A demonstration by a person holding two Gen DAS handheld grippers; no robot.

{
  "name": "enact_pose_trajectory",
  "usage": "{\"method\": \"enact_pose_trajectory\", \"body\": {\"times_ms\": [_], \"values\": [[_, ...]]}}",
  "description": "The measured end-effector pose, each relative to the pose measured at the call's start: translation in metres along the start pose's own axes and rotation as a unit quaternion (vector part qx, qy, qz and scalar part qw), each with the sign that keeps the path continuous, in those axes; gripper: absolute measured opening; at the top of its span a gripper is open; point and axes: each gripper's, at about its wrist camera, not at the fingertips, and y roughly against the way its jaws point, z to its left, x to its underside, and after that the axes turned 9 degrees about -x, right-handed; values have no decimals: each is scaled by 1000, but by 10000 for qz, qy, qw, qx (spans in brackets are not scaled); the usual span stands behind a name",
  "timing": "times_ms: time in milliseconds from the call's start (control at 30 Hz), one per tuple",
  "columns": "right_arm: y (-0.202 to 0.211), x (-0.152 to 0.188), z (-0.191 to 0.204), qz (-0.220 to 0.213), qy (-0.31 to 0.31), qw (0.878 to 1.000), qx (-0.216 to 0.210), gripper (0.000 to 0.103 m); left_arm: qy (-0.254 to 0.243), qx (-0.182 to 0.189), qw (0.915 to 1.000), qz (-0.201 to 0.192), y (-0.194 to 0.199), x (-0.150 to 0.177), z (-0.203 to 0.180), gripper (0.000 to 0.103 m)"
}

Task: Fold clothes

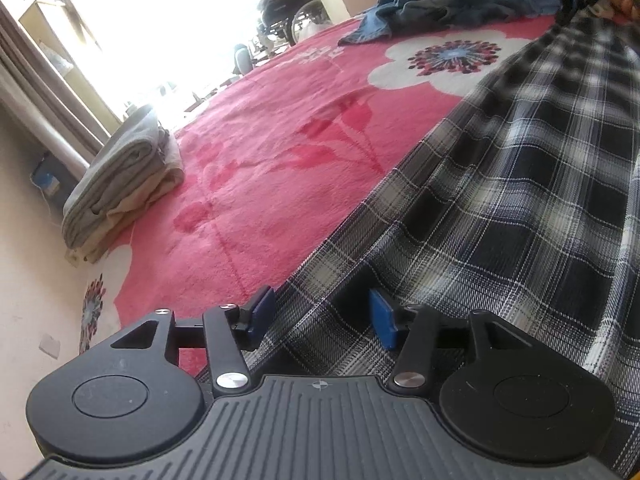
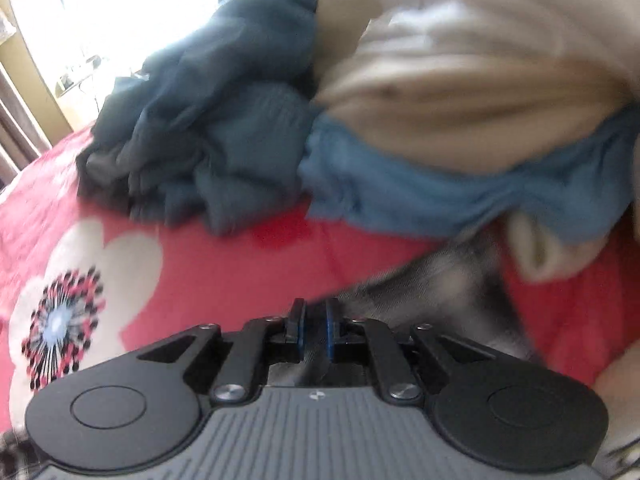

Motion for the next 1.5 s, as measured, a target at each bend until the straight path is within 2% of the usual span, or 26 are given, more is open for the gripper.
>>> {"method": "enact_pose_trajectory", "body": {"times_ms": [100, 233, 333, 400, 467, 500, 533, 567, 633, 700, 733, 800, 833, 867, 933, 1000, 1067, 1167, 1267, 1367, 1433, 1500], "values": [[33, -15, -18, -170, 186, 9997, -56, 12, 6, 21, 10000, 14, -1, -1, 1, 53], [59, -17, -29, 640, 805, 9935, -485, 16, 9, 38, 10000, 38, -1, -1, 1, 53], [62, 1, -29, 1274, 1469, 9789, -620, 16, -17, 16, 10000, 63, -1, -2, 1, 54], [47, 18, -32, 1658, 1838, 9687, -204, 16, -46, -35, 10000, 64, -1, -3, 0, 56], [28, 32, -40, 1830, 2310, 9515, 878, 16, -73, -82, 9999, 64, 0, -3, -2, 56], [23, 36, -43, 1774, 2515, 9419, 1345, 16, -86, -96, 9999, 68, 0, -3, -3, 56], [28, 34, -45, 1569, 2584, 9410, 1521, 17, -99, -106, 9999, 76, 0, -3, -3, 56], [38, 31, -46, 1347, 2507, 9482, 1409, 17, -109, -111, 9998, 85, 0, -4, -3, 56], [63, 26, -40, 1078, 2323, 9634, 794, 16, -126, -115, 9998, 94, -1, -4, -3, 57], [85, 30, -27, 989, 2391, 9659, 45, 17, -124, -123, 9998, 93, -1, -4, -3, 58], [92, 37, -18, 1041, 2563, 9603, -372, 16, -101, -127, 9998, 98, -2, -4, -2, 59], [96, 56, 1, 1300, 3026, 9391, -978, 17, -51, -128, 9998, 111, -2, -4, -2, 59], [90, 67, 8, 1485, 3232, 9283, -1089, 18, -36, -129, 9998, 113, -2, -4, -2, 59], [82, 77, 10, 1684, 3379, 9207, -985, 20, -29, -130, 9998, 112, -2, -4, -2, 59], [70, 82, 1, 1843, 3317, 9243, -406, 26, -23, -127, 9999, 94, -1, -4, -1, 59], [61, 83, -11, 1927, 3165, 9286, 211, 39, 18, -114, 9999, 87, 0, -2, 1, 59], [68, 73, -17, 1790, 2791, 9406, 729, 38, 134, -71, 9998, 127, 1, -1, 6, 59], [101, 63, -10, 1391, 2465, 9560, 767, 38, 448, -10, 9987, 227, 5, 2, 20, 59], [130, 60, 10, 961, 2133, 9711, 470, 38, 1053, -46, 9942, 209, 27, 7, 45, 59], [151, 71, 49, 618, 1964, 9784, -177, 38, 1897, -54, 9817, 154, 65, 21, 83, 59], [157, 85, 83, 488, 2045, 9754, -669, 40, 2447, -148, 9693, 169, 92, 37, 111, 59], [162, 101, 125, 410, 2261, 9659, -1190, 42, 2997, -338, 9531, 247, 121, 59, 139, 64]]}}
